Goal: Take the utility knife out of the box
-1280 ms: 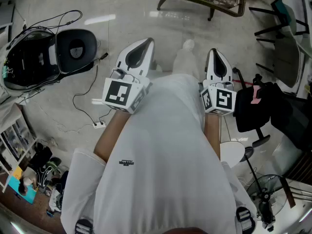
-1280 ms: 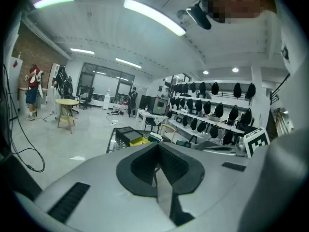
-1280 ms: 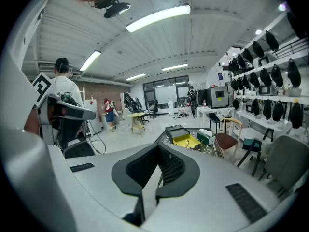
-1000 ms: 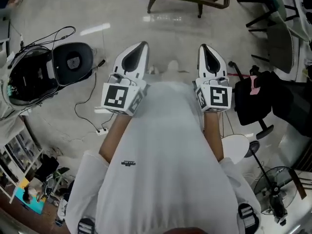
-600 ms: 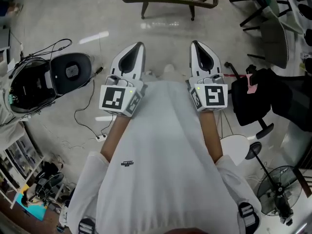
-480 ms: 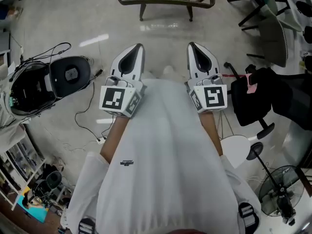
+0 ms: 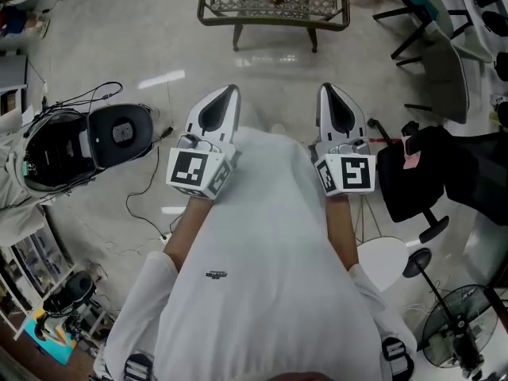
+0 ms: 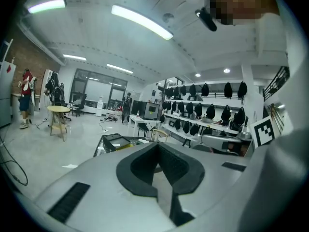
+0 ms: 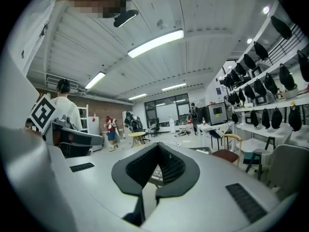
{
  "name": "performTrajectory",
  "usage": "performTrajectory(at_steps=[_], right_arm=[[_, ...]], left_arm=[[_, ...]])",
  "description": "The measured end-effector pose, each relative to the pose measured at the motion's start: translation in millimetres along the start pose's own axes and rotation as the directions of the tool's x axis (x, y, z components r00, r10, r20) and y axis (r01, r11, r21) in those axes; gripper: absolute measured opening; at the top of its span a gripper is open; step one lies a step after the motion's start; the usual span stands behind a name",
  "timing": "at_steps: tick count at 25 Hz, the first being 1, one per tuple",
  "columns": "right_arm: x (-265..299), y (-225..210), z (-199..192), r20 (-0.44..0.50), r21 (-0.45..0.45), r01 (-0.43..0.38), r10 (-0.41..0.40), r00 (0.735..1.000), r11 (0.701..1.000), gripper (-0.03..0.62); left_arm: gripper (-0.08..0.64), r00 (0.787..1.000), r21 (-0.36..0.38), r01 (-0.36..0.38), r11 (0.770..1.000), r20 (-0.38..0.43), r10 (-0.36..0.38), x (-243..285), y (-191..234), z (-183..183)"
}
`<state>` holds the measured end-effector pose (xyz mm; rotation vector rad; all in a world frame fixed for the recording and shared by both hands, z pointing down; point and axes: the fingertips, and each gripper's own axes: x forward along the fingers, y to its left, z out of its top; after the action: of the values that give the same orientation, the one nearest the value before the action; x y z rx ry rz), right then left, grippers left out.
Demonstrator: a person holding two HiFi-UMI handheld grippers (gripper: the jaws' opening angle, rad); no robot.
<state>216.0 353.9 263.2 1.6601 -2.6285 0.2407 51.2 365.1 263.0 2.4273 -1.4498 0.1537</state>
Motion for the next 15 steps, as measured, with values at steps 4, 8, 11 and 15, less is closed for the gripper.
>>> performTrajectory(at_steps=[4, 8, 11, 15], right_arm=[[4, -5, -1, -0.007, 0.009, 0.007, -0.007, 1.0, 1.0, -0.002], [13, -1, -4, -0.024, 0.007, 0.023, -0.023, 0.999, 1.0, -0.002], [26, 1, -6, -0.028, -0.004, 0.02, -0.02, 0.999, 1.0, -0.002], [49, 7, -10, -0.035, -0.006, 0.016, -0.017, 0.999, 1.0, -0.002]], left_arm=[[0.002, 1.0, 0.003, -0.006, 1.0, 0.008, 0.006, 8, 7, 7], [0.002, 1.0, -0.001, -0.024, 1.0, 0.015, 0.024, 3, 22, 13], [0.002, 0.999, -0.01, -0.039, 0.999, 0.011, 0.039, 5, 34, 12], [0.002, 0.999, -0.022, -0.03, 0.999, 0.01, 0.03, 17, 52, 12]])
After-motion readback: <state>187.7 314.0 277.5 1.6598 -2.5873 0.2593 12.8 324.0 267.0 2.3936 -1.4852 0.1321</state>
